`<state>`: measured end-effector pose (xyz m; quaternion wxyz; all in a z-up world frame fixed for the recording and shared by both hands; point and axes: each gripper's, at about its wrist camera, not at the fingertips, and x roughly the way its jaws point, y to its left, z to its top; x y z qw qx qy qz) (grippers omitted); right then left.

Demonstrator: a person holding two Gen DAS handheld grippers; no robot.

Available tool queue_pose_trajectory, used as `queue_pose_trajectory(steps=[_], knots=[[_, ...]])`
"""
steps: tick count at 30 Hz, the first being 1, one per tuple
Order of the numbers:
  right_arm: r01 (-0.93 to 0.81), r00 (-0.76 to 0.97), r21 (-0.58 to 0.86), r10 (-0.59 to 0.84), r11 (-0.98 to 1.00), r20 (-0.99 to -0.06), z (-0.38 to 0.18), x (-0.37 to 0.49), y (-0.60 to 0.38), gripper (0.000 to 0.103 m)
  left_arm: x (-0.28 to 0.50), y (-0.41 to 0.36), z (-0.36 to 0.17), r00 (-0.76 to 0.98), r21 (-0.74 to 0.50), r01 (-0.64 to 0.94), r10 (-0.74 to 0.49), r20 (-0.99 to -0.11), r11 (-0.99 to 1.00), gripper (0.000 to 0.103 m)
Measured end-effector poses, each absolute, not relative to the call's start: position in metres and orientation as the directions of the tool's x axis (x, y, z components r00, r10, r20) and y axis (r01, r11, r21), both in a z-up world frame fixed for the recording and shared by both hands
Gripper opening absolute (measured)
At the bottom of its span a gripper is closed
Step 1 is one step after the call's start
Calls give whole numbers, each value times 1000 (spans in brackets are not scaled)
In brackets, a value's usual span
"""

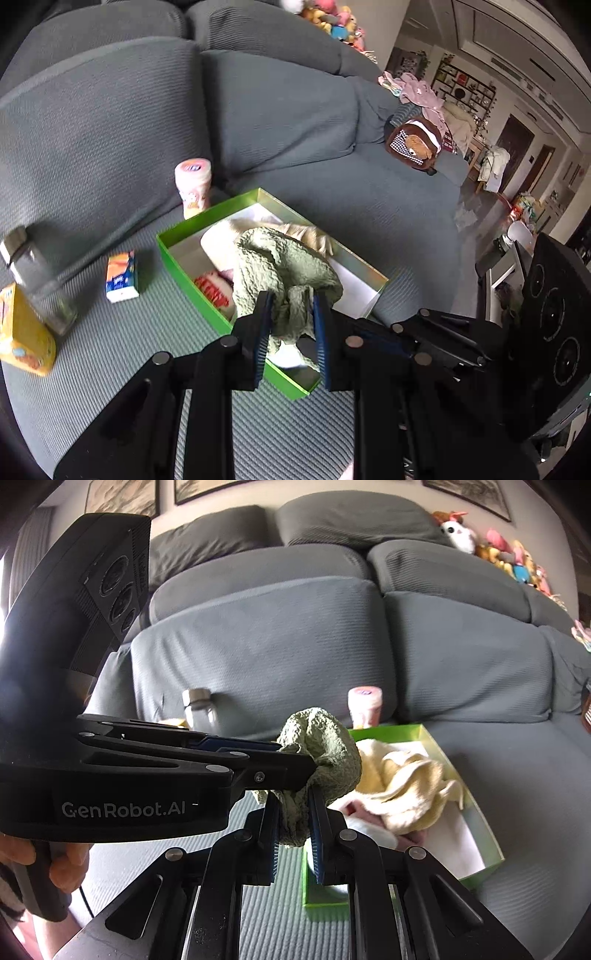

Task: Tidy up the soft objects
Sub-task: 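Carry the green washcloth into the green box and open the right gripper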

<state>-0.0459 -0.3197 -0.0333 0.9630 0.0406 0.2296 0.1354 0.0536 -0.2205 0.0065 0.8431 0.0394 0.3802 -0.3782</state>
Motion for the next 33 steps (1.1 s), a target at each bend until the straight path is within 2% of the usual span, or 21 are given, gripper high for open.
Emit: queue_pose_trajectory(steps=[11, 21, 29, 33], knots=[[-203, 867, 168, 256, 965, -427, -29, -25, -354, 16, 74, -262, 9, 432, -182, 689, -599, -674, 702, 19], [-174, 853, 185, 242, 967, -462, -34, 0, -385, 16, 95, -290, 1, 406, -213, 681, -604, -686, 700, 20], [-170, 824, 203, 252, 964, -508, -50, 22, -400, 16, 116, -307, -18, 363, -247, 647, -576, -733, 721, 19], [-158, 796, 231, 262, 960, -545, -61, 38, -408, 16, 131, -313, -30, 334, -277, 609, -557, -760, 743, 23]])
